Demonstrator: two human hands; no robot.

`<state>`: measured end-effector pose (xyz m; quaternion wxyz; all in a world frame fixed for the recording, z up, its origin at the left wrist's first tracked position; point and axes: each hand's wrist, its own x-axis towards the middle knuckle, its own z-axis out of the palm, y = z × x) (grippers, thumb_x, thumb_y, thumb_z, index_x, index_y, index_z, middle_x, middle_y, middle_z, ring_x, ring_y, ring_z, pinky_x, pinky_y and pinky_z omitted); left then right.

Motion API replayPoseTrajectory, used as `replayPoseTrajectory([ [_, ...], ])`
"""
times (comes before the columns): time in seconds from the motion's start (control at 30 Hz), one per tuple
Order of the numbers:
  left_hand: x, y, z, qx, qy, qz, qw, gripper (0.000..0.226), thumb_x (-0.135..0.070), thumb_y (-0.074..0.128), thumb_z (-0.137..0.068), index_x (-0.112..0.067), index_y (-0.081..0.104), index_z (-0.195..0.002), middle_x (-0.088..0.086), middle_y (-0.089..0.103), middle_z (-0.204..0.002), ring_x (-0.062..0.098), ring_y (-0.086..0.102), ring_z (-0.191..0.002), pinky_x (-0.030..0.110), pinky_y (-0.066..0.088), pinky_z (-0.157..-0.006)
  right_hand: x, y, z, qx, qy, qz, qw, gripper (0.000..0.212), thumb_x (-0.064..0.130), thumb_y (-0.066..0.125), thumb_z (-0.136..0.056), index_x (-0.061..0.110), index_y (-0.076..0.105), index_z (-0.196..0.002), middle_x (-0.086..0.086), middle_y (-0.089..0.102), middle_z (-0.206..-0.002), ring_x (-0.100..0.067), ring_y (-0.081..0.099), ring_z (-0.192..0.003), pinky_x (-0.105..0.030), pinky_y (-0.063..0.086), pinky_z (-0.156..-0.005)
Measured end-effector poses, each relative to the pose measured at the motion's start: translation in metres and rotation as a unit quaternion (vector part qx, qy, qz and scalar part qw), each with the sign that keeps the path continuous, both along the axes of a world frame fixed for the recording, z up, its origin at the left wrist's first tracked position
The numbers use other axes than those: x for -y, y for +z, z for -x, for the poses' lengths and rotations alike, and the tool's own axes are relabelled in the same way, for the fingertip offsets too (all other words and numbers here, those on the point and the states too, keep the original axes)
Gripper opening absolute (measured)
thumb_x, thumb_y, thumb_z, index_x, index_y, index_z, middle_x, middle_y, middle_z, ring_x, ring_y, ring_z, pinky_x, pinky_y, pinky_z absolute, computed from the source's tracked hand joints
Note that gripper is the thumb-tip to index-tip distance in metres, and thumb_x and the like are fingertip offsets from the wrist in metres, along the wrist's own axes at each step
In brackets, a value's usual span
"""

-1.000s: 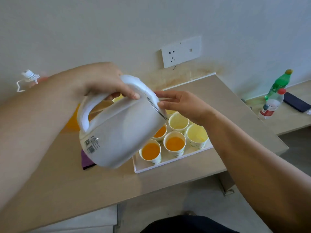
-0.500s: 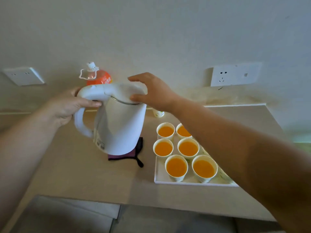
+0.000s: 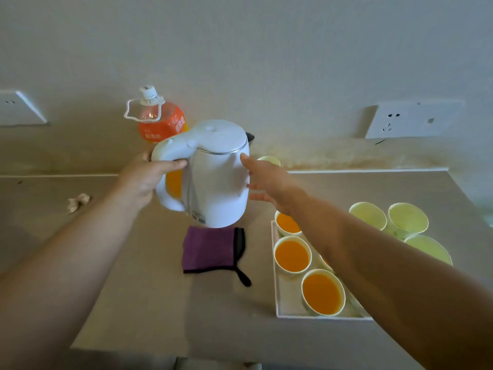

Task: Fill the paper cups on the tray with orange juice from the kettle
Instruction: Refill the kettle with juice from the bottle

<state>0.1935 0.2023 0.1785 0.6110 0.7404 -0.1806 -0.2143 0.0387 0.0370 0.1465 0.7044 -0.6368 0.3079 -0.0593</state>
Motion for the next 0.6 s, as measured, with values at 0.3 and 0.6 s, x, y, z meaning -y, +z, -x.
replayPoseTrajectory([
  [0.3, 0.030, -0.058, -0.042, 0.000, -0.055, -0.014, 0.998, 0.047, -0.001, 0.075, -0.071, -0.029, 0.060, -0.105, -0.007, 0.065, -0.099, 0.014, 0.060, -0.093, 0.033, 0.045, -0.089, 0.007, -0.023, -0.011, -0.069, -0.015, 0.022, 0.997, 0.043, 0.044, 0.057, -0.091, 0.019, 0.056, -0.126, 0.004, 0.055, -0.129, -0.019, 0.055, -0.112, -0.035, 0.048, -0.098],
  [0.6, 0.025, -0.082, -0.071, -0.008, -0.095, -0.047, 0.994, 0.047, 0.004, 0.067, -0.079, -0.019, 0.055, -0.119, 0.000, 0.062, -0.108, 0.014, 0.056, -0.099, 0.032, 0.043, -0.088, -0.002, -0.037, -0.030, -0.109, 0.011, 0.083, 0.990, 0.070, 0.047, 0.065, -0.081, 0.017, 0.043, -0.140, -0.002, 0.055, -0.127, -0.020, 0.059, -0.106, -0.032, 0.052, -0.086],
])
